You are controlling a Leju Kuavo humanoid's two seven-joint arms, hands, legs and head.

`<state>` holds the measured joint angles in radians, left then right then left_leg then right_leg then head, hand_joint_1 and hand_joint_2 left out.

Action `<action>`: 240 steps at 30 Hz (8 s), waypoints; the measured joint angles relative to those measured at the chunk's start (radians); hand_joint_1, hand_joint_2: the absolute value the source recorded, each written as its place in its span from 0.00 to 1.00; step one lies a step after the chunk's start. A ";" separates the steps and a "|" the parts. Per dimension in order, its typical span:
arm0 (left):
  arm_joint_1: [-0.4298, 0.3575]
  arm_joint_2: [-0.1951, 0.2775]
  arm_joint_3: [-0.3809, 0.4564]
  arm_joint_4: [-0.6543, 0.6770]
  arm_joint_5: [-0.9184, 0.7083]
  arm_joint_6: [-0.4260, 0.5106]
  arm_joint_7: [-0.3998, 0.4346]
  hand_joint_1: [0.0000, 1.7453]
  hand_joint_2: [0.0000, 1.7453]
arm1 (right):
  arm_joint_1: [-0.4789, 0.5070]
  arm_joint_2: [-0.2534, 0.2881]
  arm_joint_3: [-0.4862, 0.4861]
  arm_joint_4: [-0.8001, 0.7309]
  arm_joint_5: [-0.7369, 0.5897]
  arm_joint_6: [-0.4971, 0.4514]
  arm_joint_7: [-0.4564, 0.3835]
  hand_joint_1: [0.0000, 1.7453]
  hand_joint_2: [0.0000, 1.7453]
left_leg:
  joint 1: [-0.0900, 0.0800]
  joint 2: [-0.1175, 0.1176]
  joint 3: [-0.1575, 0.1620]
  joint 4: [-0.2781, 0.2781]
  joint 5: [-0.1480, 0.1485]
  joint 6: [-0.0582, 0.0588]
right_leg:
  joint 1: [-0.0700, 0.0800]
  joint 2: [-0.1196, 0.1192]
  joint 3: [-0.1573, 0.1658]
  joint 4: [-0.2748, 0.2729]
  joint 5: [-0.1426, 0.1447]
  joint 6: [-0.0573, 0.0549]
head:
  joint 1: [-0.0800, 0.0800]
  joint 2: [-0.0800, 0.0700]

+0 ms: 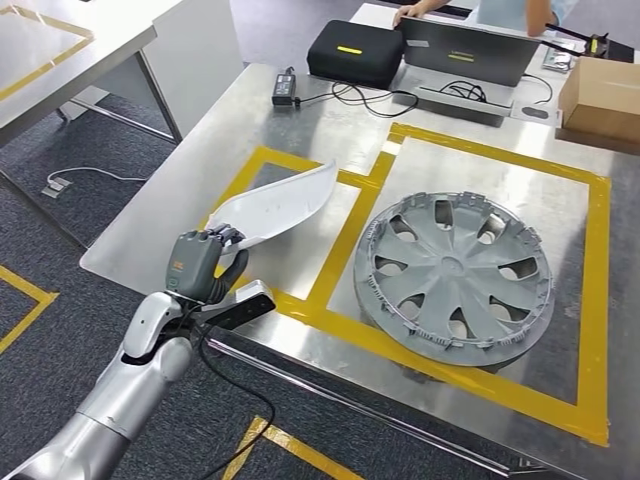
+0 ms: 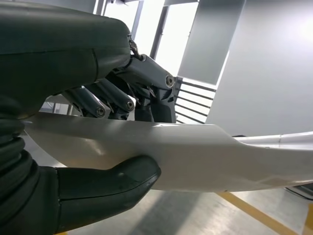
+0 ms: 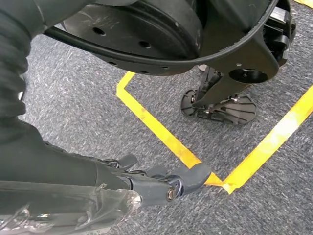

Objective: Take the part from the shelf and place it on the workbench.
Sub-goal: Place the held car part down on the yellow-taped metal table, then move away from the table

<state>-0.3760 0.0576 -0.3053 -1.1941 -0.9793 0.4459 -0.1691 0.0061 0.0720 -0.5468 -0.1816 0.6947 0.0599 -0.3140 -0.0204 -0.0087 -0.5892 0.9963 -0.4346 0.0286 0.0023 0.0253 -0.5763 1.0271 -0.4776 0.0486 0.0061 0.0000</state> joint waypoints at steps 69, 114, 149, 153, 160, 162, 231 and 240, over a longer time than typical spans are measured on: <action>-0.417 -0.085 -0.076 0.642 -0.342 -0.164 0.288 1.00 1.00 | -0.037 0.006 -0.022 -0.003 0.047 0.003 -0.062 0.00 1.00 | 0.003 0.001 0.006 -0.016 0.012 -0.031 | 0.006 0.001 0.007 -0.012 0.014 -0.029 | 0.001 0.000; -0.414 -0.116 -0.009 0.694 -0.304 -0.035 0.183 0.00 0.00 | -0.034 0.006 -0.033 -0.004 0.080 -0.009 -0.064 0.00 0.00 | 0.001 0.000 0.006 -0.012 0.010 -0.027 | 0.004 0.001 0.008 -0.013 0.015 -0.027 | 0.001 0.000; 0.003 -0.035 0.113 0.065 0.127 0.134 -0.087 0.00 0.00 | 0.000 0.016 -0.107 -0.004 0.083 -0.022 -0.016 0.00 0.00 | 0.010 0.005 0.078 0.018 -0.081 -0.033 | -0.004 -0.007 -0.111 0.016 0.107 -0.031 | 0.001 0.000; 0.029 -0.025 0.133 0.043 0.136 0.141 -0.092 0.00 0.00 | 0.004 0.017 -0.115 -0.004 0.084 -0.022 -0.017 0.00 0.00 | 0.007 0.007 0.064 -0.013 -0.044 -0.020 | -0.010 -0.010 -0.122 0.006 0.123 -0.006 | -0.005 0.000; 0.085 -0.016 0.181 0.025 0.173 0.178 -0.108 0.00 0.00 | 0.007 0.017 -0.124 -0.004 0.083 -0.019 -0.015 0.00 0.00 | 0.013 0.015 -0.022 -0.018 0.035 -0.011 | -0.011 -0.016 -0.148 0.281 -0.061 0.017 | -0.002 0.000; 0.109 -0.011 0.210 0.021 0.200 0.196 -0.122 0.00 0.00 | 0.007 0.017 -0.127 -0.005 0.088 -0.020 -0.007 0.00 0.00 | 0.014 0.017 -0.047 -0.015 0.055 -0.018 | -0.011 -0.016 -0.041 0.166 -0.026 0.017 | -0.001 0.000; 0.347 -0.097 1.115 0.838 0.593 -0.149 -0.155 0.00 0.00 | -0.010 0.042 -0.265 -0.029 0.123 0.038 -0.070 0.00 0.00 | 0.012 -0.058 -0.066 0.033 0.021 -0.057 | -0.001 0.000 0.101 -0.063 -0.018 -0.055 | -0.023 0.000; 0.349 -0.152 1.150 0.882 0.556 -0.224 -0.124 0.00 0.00 | -0.006 0.045 -0.301 -0.040 0.118 0.039 -0.076 0.00 0.00 | 0.029 0.059 0.036 0.008 0.003 -0.079 | 0.000 -0.125 0.078 -0.056 -0.006 -0.037 | -0.031 0.000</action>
<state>-0.0269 -0.0942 0.8445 -0.3122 -0.4234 0.2221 -0.2935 0.0003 0.1169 -0.8480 -0.2219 0.8130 0.0988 -0.3901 0.0082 0.0504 -0.5536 1.0043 -0.4317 -0.0508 0.0027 -0.0997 -0.4981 0.9712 -0.4834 0.0113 -0.0251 0.0000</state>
